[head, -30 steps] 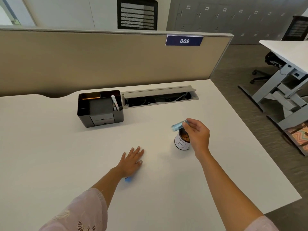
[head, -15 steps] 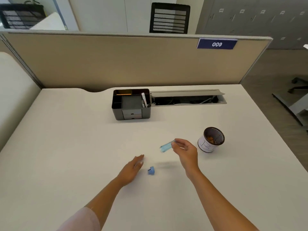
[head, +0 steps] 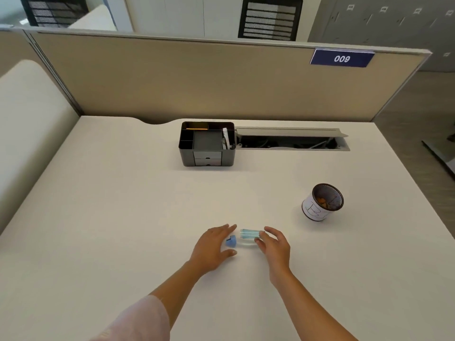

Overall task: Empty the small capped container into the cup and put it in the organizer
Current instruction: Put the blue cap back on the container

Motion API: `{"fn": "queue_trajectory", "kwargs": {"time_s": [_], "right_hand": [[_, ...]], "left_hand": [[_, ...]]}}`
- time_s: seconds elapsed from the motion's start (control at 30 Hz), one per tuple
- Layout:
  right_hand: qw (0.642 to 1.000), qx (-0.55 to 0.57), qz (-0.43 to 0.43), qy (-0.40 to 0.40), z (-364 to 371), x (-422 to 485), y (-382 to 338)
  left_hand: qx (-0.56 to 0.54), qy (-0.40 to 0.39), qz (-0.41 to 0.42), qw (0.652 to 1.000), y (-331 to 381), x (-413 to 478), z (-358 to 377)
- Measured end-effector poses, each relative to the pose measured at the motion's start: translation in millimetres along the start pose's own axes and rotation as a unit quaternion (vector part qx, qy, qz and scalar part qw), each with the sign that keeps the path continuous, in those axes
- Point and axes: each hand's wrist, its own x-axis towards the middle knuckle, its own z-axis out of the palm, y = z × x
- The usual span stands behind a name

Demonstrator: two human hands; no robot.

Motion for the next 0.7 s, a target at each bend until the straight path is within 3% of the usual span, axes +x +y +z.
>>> {"fn": "queue_trajectory", "kwargs": {"time_s": [0.13,0.23,0.4,0.47,0.7], "right_hand": [[0.999,0.033,0.026,0.002,-6.6,2.5,6.2],[0.997,0.053,0.046,-0.009,-10.0,3.3,9.3],[0.996,0.061,0.057,-0.030,-9.9,3.3,12.4],[0.996,0.056,0.057,-0.035,-7.2,3.1,12.8],[0.996,0.021,0.065,-0.060,9.3,-1.9,17.6]], "left_hand": [[0.068,-0.007,0.010,0.998,12.7,13.2,0.1],[0.050,-0.008,0.003,0.999,16.3,19.1,-1.0],[-0.115,0.037,-0.076,0.990,8.8,18.1,-8.4],[-0.208,0.069,-0.116,0.969,4.8,15.2,-15.0],[-0.382,0.134,-0.193,0.894,-1.3,1.6,-36.8]]}}
